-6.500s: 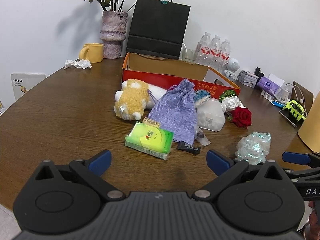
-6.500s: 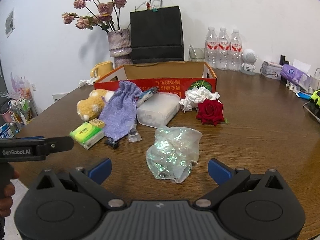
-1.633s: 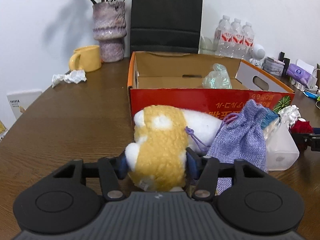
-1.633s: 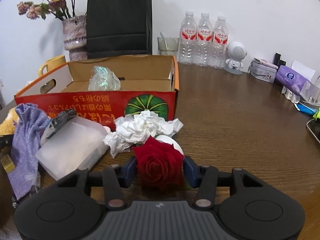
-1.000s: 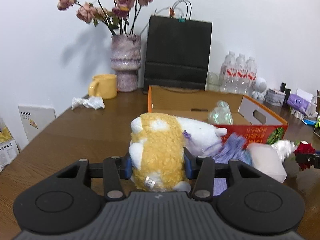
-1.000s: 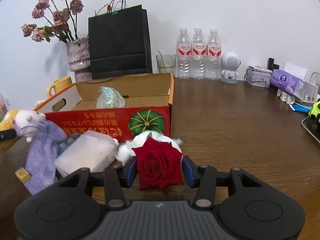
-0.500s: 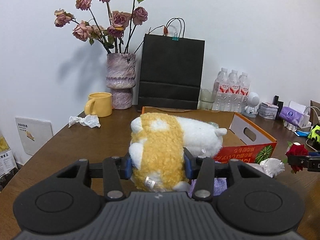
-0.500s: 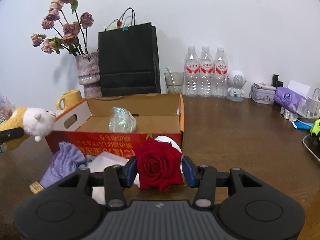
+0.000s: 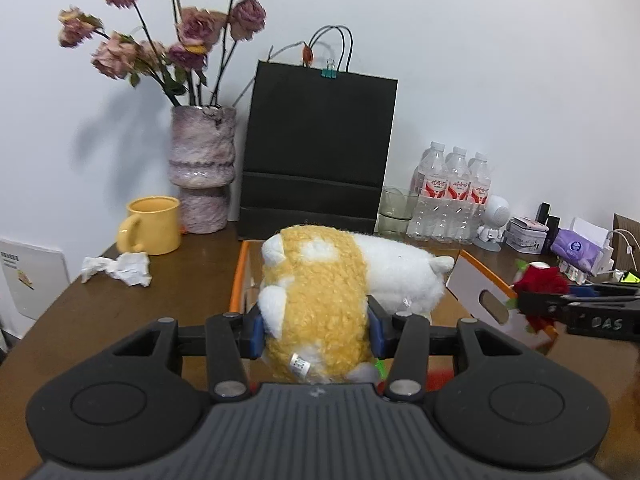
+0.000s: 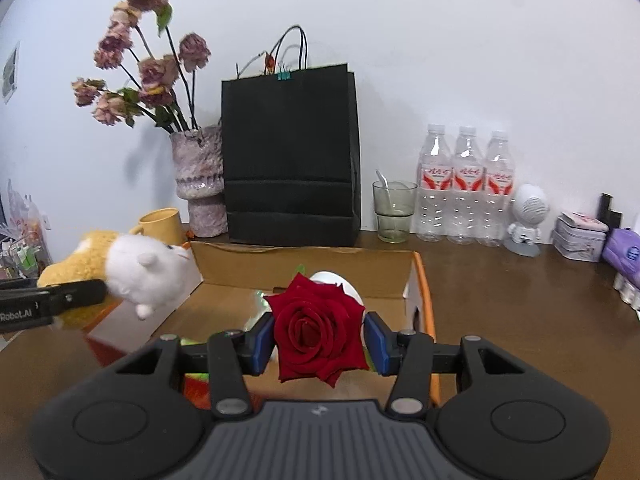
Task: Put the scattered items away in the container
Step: 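Carry the plush toy and rose into the box and release both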
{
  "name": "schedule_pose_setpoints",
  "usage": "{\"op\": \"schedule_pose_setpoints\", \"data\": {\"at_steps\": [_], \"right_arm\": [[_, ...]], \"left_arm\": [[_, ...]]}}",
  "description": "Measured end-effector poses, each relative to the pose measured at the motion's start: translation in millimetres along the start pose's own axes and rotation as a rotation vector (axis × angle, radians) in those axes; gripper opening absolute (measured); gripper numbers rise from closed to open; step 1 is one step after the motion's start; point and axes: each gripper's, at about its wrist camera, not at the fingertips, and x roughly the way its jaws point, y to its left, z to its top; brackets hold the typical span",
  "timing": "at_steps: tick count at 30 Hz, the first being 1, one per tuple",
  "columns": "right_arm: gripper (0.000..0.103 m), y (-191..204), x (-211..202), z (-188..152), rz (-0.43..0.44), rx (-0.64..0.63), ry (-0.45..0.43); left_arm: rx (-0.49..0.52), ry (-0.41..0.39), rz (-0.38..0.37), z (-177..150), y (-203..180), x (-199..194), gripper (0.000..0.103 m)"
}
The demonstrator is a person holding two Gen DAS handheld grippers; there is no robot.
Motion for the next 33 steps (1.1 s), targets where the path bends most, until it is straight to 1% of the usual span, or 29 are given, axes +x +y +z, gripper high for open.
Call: {"op": "schedule_pose_setpoints", "data": {"at_steps": [3, 6, 9, 12, 13, 14, 15, 16, 17, 18, 20, 25, 33], "right_arm": [[0.047, -4.9, 32.7, 5.3, -0.006, 0.026, 0.034], [0.047, -7.1, 56.7, 0.8, -0.005, 0.042, 0.059], [0.047, -7.2, 70.6, -5.8, 0.004, 0.030, 0.091], [0.047, -6.8, 77.0, -8.7, 0.009, 0.030, 0.108], [0.051, -6.8, 78.1, -8.5, 0.013, 0.029, 0.114], [0.065, -5.8, 78.8, -8.3, 0.015, 0.026, 0.120], [0.075, -4.3, 78.8, -7.9, 0.013, 0.020, 0.125], [0.094, -2.3, 77.4, -7.9, 0.004, 0.011, 0.123], [0.099, 0.7, 74.3, -7.6, -0.008, -0.003, 0.110], [0.099, 3.1, 71.9, -7.3, -0.015, -0.017, 0.102], [0.102, 4.6, 69.5, -5.9, -0.022, -0.020, 0.101], [0.102, 3.0, 66.6, -5.7, -0.041, -0.013, 0.107], [0.102, 5.7, 66.1, -6.2, -0.036, -0.023, 0.111]], "left_arm": [[-0.023, 0.016, 0.005, 4.7, -0.8, 28.6, 0.047], [-0.044, 0.030, 0.017, 3.1, -0.2, 53.3, 0.047], [-0.038, 0.068, 0.013, -3.8, -0.7, 70.3, 0.048], [-0.035, 0.087, 0.023, -10.9, -0.2, 76.8, 0.049], [-0.035, 0.087, 0.028, -11.9, 0.2, 76.9, 0.053], [-0.038, 0.085, 0.036, -12.1, 0.8, 76.5, 0.059], [-0.039, 0.083, 0.045, -11.8, 1.1, 75.6, 0.084], [-0.037, 0.073, 0.063, -11.3, 0.7, 73.4, 0.103], [-0.031, 0.055, 0.083, -11.0, -0.1, 69.8, 0.103], [-0.022, 0.043, 0.093, -10.2, -1.0, 66.7, 0.103], [-0.021, 0.036, 0.087, -8.5, -1.4, 62.3, 0.103], [-0.034, 0.043, 0.088, -7.2, -1.3, 60.1, 0.103], [-0.030, 0.056, 0.090, -8.5, -3.2, 62.8, 0.103]]}}
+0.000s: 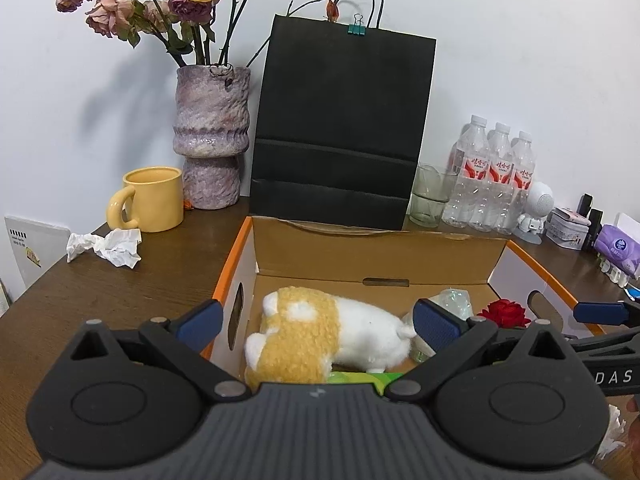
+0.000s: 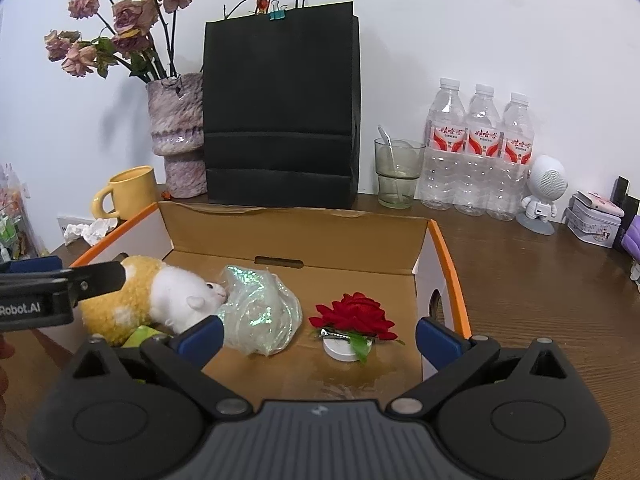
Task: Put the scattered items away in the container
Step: 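Carry the plush toy and rose into the box and release both, then grasp the gold block with the left gripper while the right grasps the clear packet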
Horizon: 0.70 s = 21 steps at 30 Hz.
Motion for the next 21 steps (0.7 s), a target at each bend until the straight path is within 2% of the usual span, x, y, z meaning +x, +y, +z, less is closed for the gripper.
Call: {"op": "schedule_pose_setpoints", "data": {"at_steps": [7, 13, 21], "right_arm": [[0.102, 0.4, -6.6, 1.9, -0.003, 0.000, -0.012], [0.103, -0.3, -43.4, 2.3, -0.002, 0.014, -0.077], [0.103, 3.4, -81.3, -26.4, -0.012, 0.000, -0.058]], "left_arm": [[-0.006, -0.011, -0.004, 3.2, 1.0, -7.0, 0.103], [-0.005, -0.040, -0.046, 6.5, 2.0, -32.2, 0.103], [0.036, -0.006, -0.052, -16.1, 12.3, -71.7, 0.103]]}}
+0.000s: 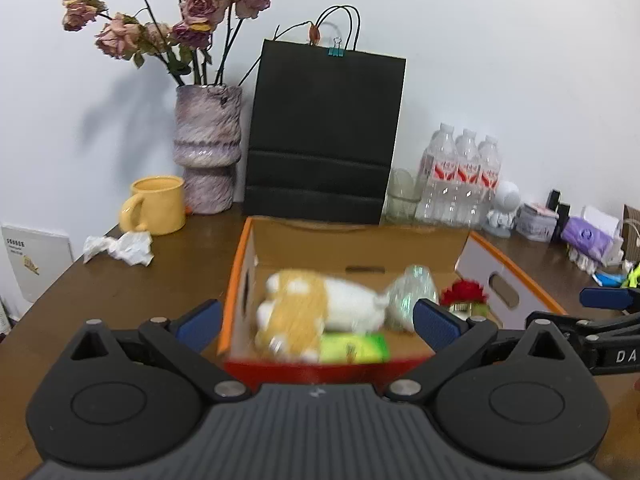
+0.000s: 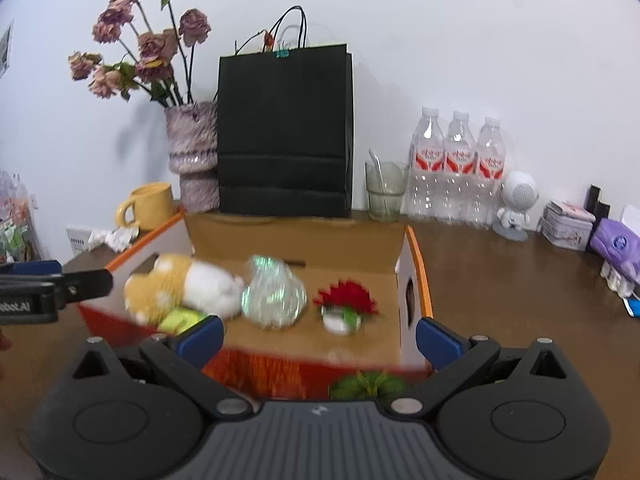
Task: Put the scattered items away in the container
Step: 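Grasp the gold block with the left gripper while the right grasps the clear packet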
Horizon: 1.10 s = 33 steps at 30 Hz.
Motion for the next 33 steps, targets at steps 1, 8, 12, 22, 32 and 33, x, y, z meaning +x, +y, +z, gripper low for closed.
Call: {"op": "schedule_pose_setpoints", "data": {"at_steps": [1, 8, 12, 22, 32, 33], "right_arm": [[0.103, 0.6, -4.0, -4.9, -0.001, -0.001, 0.006], [0.103, 11.1, -38.7, -41.0, 0.017, -0.012, 0.032], [0.103, 22.0, -53.2, -58.3, 0.039, -0.015, 0.045], [0.098, 53.6, -45.4, -94.5, 0.093, -0.049, 0.143], [0.063, 72.9, -33.2, -100.6, 0.155, -0.085, 0.172], [0.056, 74.2, -34.3, -100.8, 0.164, -0.092, 0.169]], "left_arm": [[0.002, 0.008, 0.005, -4.3, 2.3, -4.7, 0.103], [0.005, 0.053, 0.026, -35.0, 15.1, -41.0, 0.103], [0.014, 0.080, 0.015, -52.8, 14.5, -56.1, 0.103], [0.046, 0.164, -0.013, -85.3, 3.9, -51.9, 0.103], [0.099, 0.212, -0.019, -95.5, -5.6, -41.5, 0.057], [0.107, 0.217, -0.030, -96.9, -6.7, -41.5, 0.043]]}}
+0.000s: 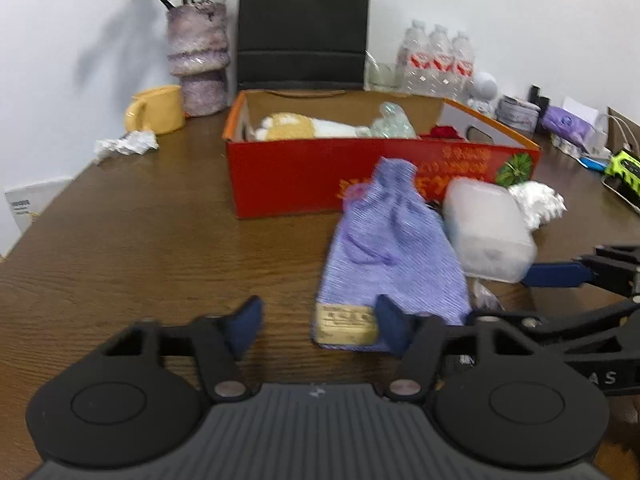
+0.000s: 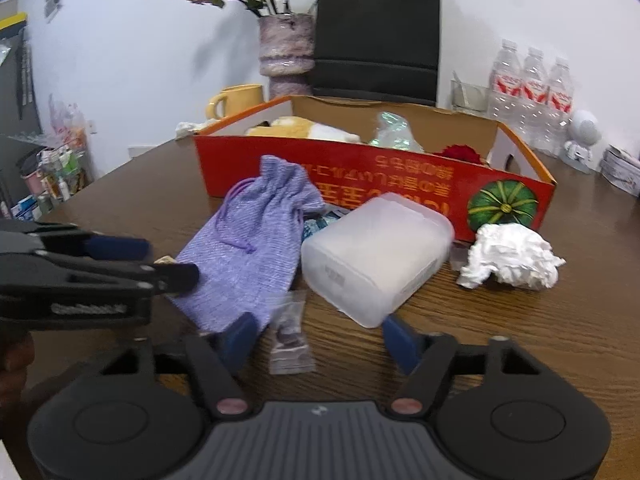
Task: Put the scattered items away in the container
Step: 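Grasp the gold block with the left gripper while the right grasps the clear packet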
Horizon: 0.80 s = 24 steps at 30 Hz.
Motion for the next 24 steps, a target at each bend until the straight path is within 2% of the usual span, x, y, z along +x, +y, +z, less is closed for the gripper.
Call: {"op": "schedule_pose_setpoints", "data": {"at_steps": [1, 2, 4, 24], "right_arm": [[0.041, 1.8, -0.9, -0.5, 0.005, -0.013, -0.002], [0.027, 3.8, -2.1, -1.0, 0.005, -0.026, -0.007], [0.015, 4.0, -4.5, -1.7, 0.029, -0.032, -0.010], [0.015, -4.3, -16.1, -6.1, 0.045, 0.012, -0.041]], "left_arm": [[0.013, -0.003, -0.004, -1.1, -1.7, -0.7, 0.033], [0.023, -0.009, -0.003, -2.1, -3.2, -1.9, 0.033], [0.022, -0.017, -0.012, -3.9, -3.4, -4.2, 0.033], [-0.038, -0.097, -0.008, -1.0, 5.1, -27.3, 0.033]]}}
